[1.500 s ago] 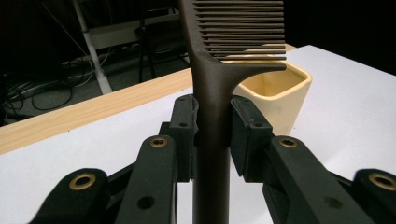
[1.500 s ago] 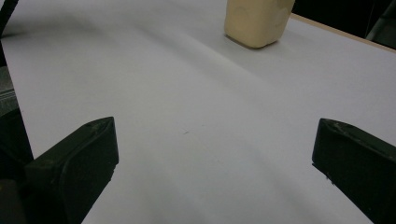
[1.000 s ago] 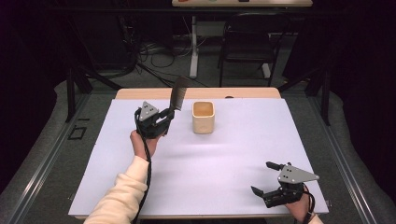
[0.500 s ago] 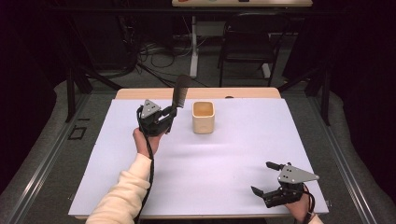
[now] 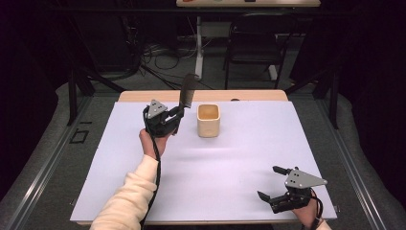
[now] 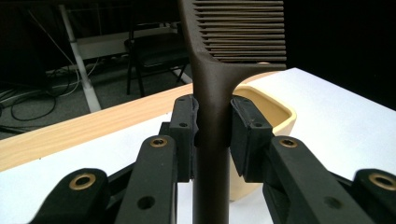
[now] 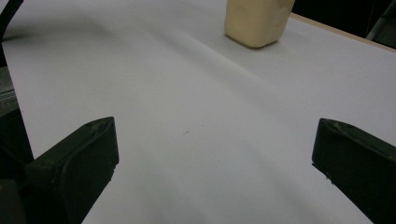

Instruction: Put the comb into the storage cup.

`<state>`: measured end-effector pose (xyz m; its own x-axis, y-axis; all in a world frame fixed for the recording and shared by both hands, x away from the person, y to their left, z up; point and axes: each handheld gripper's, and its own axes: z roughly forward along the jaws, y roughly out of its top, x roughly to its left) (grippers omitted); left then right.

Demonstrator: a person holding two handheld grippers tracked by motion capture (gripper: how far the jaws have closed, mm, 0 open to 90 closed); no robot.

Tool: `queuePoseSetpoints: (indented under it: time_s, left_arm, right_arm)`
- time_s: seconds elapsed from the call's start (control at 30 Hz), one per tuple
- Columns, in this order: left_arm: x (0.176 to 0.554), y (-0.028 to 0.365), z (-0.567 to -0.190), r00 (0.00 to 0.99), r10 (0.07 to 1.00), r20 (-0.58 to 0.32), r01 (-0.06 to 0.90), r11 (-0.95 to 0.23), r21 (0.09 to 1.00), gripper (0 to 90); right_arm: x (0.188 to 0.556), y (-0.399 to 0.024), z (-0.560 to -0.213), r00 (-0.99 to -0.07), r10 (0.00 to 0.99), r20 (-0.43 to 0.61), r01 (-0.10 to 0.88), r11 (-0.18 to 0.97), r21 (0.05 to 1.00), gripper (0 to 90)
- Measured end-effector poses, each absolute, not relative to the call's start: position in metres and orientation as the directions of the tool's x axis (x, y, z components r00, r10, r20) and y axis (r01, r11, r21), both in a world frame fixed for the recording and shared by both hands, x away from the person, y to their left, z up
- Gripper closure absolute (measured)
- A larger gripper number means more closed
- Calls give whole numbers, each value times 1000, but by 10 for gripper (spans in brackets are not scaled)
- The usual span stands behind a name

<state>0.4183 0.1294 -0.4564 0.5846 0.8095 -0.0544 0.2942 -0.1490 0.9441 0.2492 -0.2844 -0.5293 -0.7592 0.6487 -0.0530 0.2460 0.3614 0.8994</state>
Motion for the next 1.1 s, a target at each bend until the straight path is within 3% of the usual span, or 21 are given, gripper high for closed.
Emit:
queuePoseSetpoints:
  time_s: [1.1]
  left_arm:
    - [434, 110, -449, 602, 796, -56, 298, -159, 941, 720]
  right_arm:
    - [249, -285, -529, -760, 648, -53, 246, 362, 899, 3]
